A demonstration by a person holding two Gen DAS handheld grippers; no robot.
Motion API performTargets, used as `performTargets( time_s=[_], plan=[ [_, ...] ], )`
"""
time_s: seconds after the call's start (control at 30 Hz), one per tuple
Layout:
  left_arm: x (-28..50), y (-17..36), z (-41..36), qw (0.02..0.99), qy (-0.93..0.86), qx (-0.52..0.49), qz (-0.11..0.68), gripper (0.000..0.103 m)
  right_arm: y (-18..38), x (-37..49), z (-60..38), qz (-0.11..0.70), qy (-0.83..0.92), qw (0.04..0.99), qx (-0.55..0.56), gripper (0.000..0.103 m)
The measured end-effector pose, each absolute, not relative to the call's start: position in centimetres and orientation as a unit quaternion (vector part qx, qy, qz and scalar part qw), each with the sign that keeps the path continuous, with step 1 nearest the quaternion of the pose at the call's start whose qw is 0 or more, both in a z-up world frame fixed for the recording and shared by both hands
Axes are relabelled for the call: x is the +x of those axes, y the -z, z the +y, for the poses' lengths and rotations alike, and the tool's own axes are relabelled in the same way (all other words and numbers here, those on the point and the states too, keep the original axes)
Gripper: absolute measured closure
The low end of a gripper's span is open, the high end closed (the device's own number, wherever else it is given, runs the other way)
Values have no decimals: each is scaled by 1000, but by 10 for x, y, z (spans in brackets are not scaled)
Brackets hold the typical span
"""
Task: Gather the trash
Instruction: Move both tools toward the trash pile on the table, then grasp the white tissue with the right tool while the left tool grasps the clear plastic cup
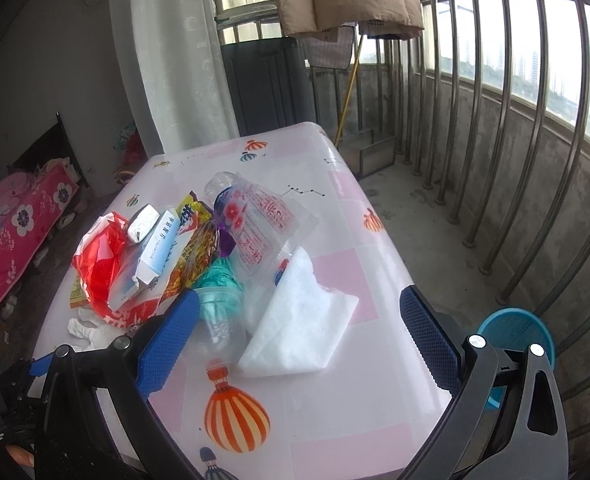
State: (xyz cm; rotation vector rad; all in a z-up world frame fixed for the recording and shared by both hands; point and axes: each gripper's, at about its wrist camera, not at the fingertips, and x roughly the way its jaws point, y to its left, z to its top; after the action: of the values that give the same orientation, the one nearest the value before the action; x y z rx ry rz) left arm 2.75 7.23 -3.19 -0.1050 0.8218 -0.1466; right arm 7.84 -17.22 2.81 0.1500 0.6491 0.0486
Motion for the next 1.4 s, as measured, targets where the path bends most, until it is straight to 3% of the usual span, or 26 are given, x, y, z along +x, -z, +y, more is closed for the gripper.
performTargets(
  time_s=[0.1, 0.3, 0.67, 0.8, 1.07, 1.4],
  plan=[
    [26, 12, 68, 924, 117, -59, 359, 5, -21, 81, -179, 338, -36, 936, 93, 10],
    [40, -14, 34, 925, 224, -44, 304, 12, -9, 94, -192, 376, -50, 912, 154, 26],
    [101, -7, -9, 893, 307, -38, 328, 55, 4, 141, -195, 435, -127, 857, 246, 49],
    [119, 1, -17, 875, 325, -48, 357, 62, 9, 154, -192, 451, -143, 845, 250, 58],
    [124, 16, -26, 848, 343, -47, 401, 73, 25, 158, -194, 480, -159, 824, 254, 93],
    [105, 23, -22, 831, 359, -74, 418, 90, 17, 141, -204, 466, -147, 837, 245, 103]
  ],
)
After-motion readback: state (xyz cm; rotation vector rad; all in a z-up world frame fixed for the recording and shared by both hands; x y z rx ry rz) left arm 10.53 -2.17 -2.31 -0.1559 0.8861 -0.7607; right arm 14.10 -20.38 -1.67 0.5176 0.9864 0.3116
